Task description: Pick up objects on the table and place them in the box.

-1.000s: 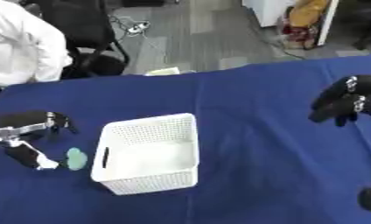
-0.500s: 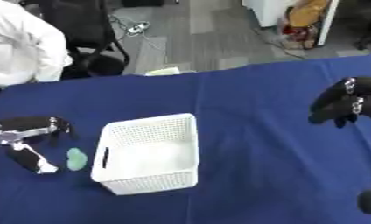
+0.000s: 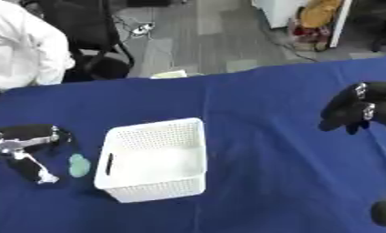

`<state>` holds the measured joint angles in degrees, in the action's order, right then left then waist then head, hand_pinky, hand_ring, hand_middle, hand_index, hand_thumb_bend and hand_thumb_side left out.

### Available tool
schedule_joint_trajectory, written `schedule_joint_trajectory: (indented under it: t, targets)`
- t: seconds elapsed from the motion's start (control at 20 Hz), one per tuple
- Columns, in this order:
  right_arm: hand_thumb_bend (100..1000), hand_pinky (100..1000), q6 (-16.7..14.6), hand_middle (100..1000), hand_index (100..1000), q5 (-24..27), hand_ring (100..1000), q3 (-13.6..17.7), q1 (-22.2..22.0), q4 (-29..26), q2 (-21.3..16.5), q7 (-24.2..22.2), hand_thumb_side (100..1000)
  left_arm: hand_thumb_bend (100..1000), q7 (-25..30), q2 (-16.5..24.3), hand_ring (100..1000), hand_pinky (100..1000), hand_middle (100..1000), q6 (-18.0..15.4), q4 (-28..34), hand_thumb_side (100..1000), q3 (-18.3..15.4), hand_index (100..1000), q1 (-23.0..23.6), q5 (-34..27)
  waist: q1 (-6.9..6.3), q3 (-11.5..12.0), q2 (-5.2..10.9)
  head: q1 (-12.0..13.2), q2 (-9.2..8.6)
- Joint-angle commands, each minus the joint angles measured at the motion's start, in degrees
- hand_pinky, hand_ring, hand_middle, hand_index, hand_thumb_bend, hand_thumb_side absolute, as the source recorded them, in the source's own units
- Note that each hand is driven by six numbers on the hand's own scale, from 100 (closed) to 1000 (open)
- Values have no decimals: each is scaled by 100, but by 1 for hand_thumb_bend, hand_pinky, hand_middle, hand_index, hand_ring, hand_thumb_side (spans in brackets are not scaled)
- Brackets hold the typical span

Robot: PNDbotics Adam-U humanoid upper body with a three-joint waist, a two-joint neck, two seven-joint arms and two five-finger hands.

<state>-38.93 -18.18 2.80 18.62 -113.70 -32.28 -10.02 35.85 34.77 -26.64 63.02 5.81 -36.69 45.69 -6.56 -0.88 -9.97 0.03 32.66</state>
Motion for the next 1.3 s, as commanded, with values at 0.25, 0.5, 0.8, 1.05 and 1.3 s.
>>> schedule_joint_trajectory:
  t: [0.25,0.5,0.8,1.05,1.3]
  targets:
    - [720,100,-3,514,594,51,245,30,61,-89,-123,-33,1000,965,13,6,459,110,774,-75,-140,268,-89,826,-163,49,46,-5,71,44,-68]
    - [718,100,-3,514,594,57,246,31,70,-89,-121,-43,1000,946,-26,-60,450,100,767,-112,-205,260,-103,818,-201,43,46,-15,74,56,-63]
    - [716,100,-3,514,594,62,246,33,81,-89,-122,-47,1000,940,-86,-73,425,100,748,-145,-237,226,-104,798,-216,13,40,-27,77,78,-60]
    - [718,100,-2,514,594,62,246,33,82,-89,-122,-53,1000,940,-67,-71,420,100,747,-162,-270,219,-94,787,-224,23,41,-30,76,93,-40]
    - [719,100,2,514,594,58,246,31,83,-89,-123,-73,1000,933,-47,-78,416,100,745,-150,-312,209,-95,786,-231,24,41,-31,78,97,-48]
